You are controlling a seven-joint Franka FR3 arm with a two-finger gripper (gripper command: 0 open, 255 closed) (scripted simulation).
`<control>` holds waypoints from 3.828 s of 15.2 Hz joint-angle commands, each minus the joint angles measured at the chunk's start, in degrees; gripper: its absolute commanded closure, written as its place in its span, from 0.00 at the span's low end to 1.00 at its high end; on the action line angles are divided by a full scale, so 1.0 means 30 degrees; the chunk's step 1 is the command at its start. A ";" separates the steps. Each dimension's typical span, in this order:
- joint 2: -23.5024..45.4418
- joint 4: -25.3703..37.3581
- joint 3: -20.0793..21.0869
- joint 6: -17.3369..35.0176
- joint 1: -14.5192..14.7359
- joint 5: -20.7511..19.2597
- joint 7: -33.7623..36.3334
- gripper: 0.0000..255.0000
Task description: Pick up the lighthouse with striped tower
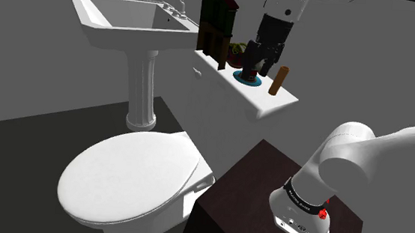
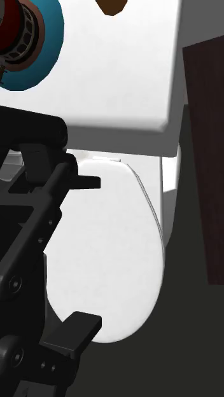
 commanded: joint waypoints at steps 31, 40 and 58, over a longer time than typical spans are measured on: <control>-0.0286 -0.2250 -1.0910 1.5559 0.0376 -0.2447 -1.3437 0.00; -0.0284 -0.2268 -1.0914 1.5576 0.0376 -0.2448 -1.3439 1.00; 0.0011 0.1633 -1.0040 1.1992 0.0579 -0.2265 -1.2602 1.00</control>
